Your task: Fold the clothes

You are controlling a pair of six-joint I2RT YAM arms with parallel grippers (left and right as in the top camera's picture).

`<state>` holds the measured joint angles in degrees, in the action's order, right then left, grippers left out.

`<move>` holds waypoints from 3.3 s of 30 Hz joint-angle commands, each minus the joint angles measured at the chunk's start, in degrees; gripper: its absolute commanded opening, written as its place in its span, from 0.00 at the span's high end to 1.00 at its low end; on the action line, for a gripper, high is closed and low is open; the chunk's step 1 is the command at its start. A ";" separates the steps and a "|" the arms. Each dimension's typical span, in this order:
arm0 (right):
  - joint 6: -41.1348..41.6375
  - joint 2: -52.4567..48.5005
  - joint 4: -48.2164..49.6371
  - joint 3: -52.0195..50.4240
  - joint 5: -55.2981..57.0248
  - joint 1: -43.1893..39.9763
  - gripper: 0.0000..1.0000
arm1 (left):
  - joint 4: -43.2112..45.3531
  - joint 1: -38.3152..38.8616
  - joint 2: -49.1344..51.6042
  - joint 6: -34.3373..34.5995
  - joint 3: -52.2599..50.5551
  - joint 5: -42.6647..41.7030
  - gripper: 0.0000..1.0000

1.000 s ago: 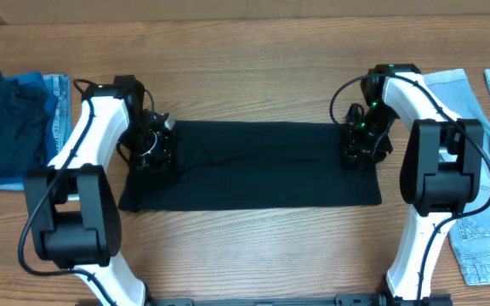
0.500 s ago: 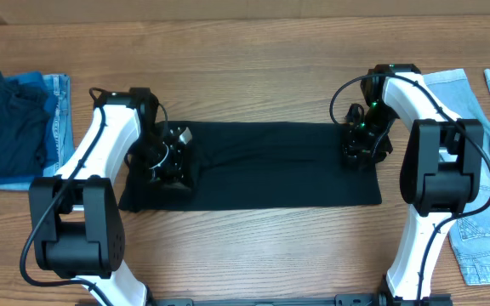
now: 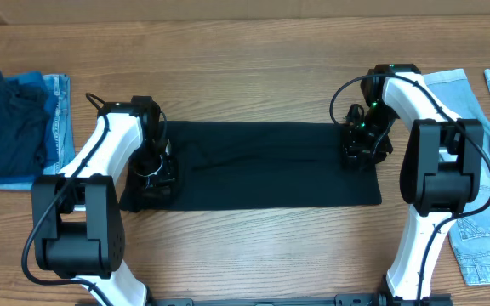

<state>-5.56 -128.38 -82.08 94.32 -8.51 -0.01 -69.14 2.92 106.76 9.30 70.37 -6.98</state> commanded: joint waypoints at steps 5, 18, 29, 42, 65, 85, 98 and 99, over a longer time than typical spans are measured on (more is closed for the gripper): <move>0.24 1.07 0.15 -0.24 0.81 -0.37 0.56 | 0.31 0.22 -3.63 -5.49 1.20 -10.64 0.79; 0.26 1.07 0.15 -0.24 0.76 -0.37 0.56 | 24.28 -5.03 -7.08 -4.87 3.72 -7.15 0.69; 0.28 1.07 0.09 -0.24 0.76 -0.37 0.56 | 32.30 -7.82 -0.59 -5.05 3.72 -9.33 0.73; 0.22 1.07 -0.11 -0.24 0.81 -0.37 0.56 | 19.76 -9.03 8.33 -4.59 3.61 -1.01 0.76; 2.54 7.19 0.81 5.84 -3.69 -9.01 0.32 | 13.25 -10.82 -4.55 -4.63 8.59 -7.04 0.81; -0.55 6.86 20.57 -17.64 -17.73 -10.32 0.23 | 12.79 -10.80 -4.55 -4.63 8.59 -7.06 0.81; 1.33 6.86 21.75 -17.66 -17.70 -10.12 0.56 | 11.52 -10.80 -4.55 -4.66 8.59 -7.04 0.81; 1.36 6.86 21.86 -17.66 -17.70 -10.12 0.56 | 11.43 -10.80 -4.55 -4.66 8.59 -7.04 0.81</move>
<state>-4.21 -118.96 -60.90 78.19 -27.68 -10.74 -57.36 -7.60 102.91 4.51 78.39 -13.30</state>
